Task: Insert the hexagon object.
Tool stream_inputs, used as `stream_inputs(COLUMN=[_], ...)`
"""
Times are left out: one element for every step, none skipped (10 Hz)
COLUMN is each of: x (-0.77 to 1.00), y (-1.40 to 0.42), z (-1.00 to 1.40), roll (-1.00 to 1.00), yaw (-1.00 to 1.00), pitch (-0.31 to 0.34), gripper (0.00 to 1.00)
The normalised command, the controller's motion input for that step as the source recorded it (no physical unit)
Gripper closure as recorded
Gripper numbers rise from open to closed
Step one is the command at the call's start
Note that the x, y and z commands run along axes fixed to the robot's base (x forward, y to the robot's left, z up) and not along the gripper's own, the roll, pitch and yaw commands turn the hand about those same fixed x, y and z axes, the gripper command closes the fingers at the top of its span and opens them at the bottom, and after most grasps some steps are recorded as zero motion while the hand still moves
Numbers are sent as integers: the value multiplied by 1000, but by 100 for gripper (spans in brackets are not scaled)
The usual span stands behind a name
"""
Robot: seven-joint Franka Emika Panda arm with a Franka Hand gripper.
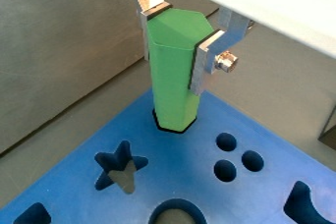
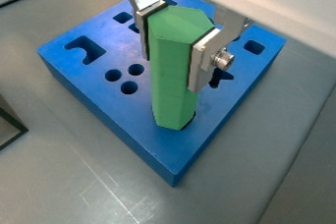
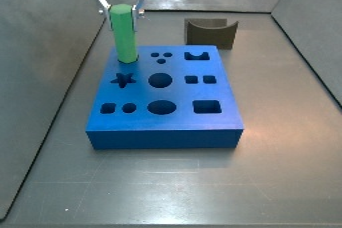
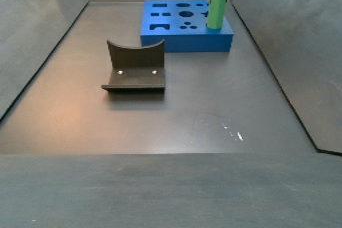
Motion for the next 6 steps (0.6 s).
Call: stream_inputs(x=[217,40,0,0,0,0], y=[-40,-23,0,0,0,-23], z=[-409,-360,-366,-369,-406,-406], roll=[-40,-54,-33,-41,-43,-1], yaw=[0,0,0,0,0,0], pitch=[-13,-50,-66,-67,-91,-119], gripper=[100,100,100,100,100,100])
